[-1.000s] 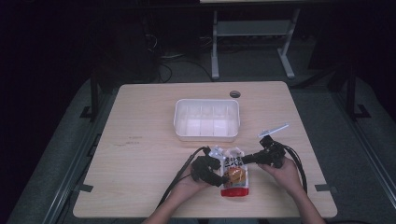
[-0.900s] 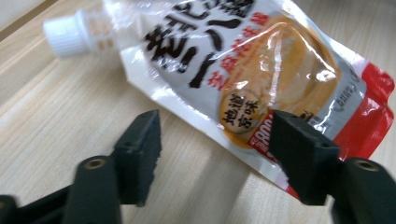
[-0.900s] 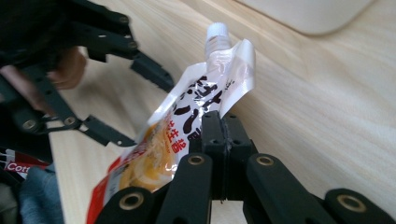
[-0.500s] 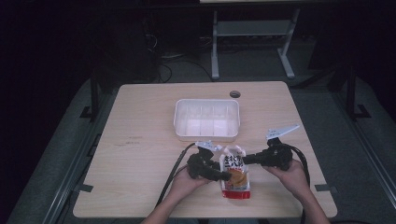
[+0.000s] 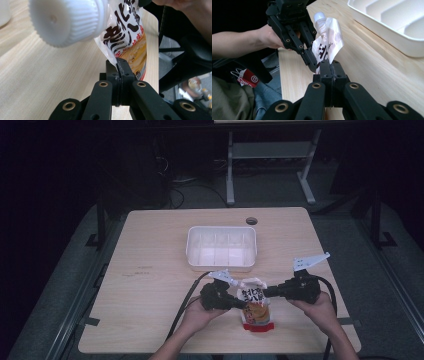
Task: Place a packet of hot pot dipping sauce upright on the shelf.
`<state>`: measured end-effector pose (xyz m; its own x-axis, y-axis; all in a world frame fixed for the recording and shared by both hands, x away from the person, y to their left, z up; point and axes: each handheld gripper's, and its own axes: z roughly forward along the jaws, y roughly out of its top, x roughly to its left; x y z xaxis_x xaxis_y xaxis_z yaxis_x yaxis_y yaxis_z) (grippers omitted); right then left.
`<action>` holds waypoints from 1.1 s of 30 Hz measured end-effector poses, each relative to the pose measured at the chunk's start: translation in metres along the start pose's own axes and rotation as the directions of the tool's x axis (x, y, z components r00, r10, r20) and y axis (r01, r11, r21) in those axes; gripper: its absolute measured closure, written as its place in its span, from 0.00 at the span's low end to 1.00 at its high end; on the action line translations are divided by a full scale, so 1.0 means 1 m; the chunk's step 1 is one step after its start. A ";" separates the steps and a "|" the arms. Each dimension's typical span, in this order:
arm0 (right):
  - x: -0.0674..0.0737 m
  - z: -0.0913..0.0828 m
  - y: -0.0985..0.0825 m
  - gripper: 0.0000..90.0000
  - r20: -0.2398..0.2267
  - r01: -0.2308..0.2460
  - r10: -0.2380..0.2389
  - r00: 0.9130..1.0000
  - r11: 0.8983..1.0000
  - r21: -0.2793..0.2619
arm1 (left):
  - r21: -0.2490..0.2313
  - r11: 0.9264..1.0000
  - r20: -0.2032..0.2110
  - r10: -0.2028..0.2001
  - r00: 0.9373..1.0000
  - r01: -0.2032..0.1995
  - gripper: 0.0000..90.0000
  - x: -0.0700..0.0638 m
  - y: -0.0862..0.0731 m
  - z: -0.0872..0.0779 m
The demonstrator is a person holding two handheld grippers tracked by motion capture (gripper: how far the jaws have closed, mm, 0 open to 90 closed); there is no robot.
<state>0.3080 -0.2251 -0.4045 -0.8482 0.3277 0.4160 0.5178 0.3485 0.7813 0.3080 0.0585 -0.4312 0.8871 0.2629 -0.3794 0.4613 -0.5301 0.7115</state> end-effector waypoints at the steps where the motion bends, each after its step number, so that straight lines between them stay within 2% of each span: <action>1: 0.000 0.000 0.000 0.95 -0.005 0.006 -0.006 1.000 1.000 -0.007 | 0.000 1.000 0.002 0.010 1.000 -0.010 0.99 -0.002 0.001 0.000; 5: 0.001 0.000 0.002 0.91 -0.018 0.020 -0.020 1.000 1.000 -0.023 | 0.020 0.998 -0.015 0.067 0.998 -0.066 1.00 -0.012 0.006 0.001; 7: 0.001 0.003 0.003 0.89 -0.025 0.026 -0.026 0.999 1.000 -0.008 | 0.027 0.996 -0.010 0.083 0.996 -0.083 1.00 -0.015 0.008 0.002; 9: 0.003 0.005 0.003 0.88 -0.009 0.041 -0.041 0.999 0.999 0.014 | 0.040 0.994 -0.025 0.107 0.994 -0.106 1.00 -0.018 0.010 0.003; 18: 0.008 0.000 0.004 0.97 0.029 0.061 -0.062 0.998 0.998 0.030 | 0.043 0.993 -0.037 0.108 0.993 -0.107 1.00 -0.018 0.010 0.002; 22: 0.012 0.001 0.007 0.98 0.046 0.070 -0.071 0.996 0.997 0.038 | 0.042 0.993 -0.058 0.114 0.992 -0.112 0.99 -0.018 0.008 0.000; 28: 0.018 -0.003 0.011 0.99 0.085 0.056 -0.059 0.995 0.998 0.031 | 0.060 0.991 -0.108 0.130 0.986 -0.124 0.89 -0.017 0.003 -0.010; 33: 0.023 -0.009 0.014 0.99 0.114 0.038 -0.039 0.993 0.999 0.011 | 0.087 0.984 -0.147 0.166 0.975 -0.154 0.82 -0.019 -0.004 -0.017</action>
<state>0.2946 -0.2206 -0.3795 -0.8495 0.4117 0.3298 0.4866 0.3704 0.7912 0.2899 0.0689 -0.4169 0.9437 0.2868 -0.1650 0.3159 -0.6323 0.7074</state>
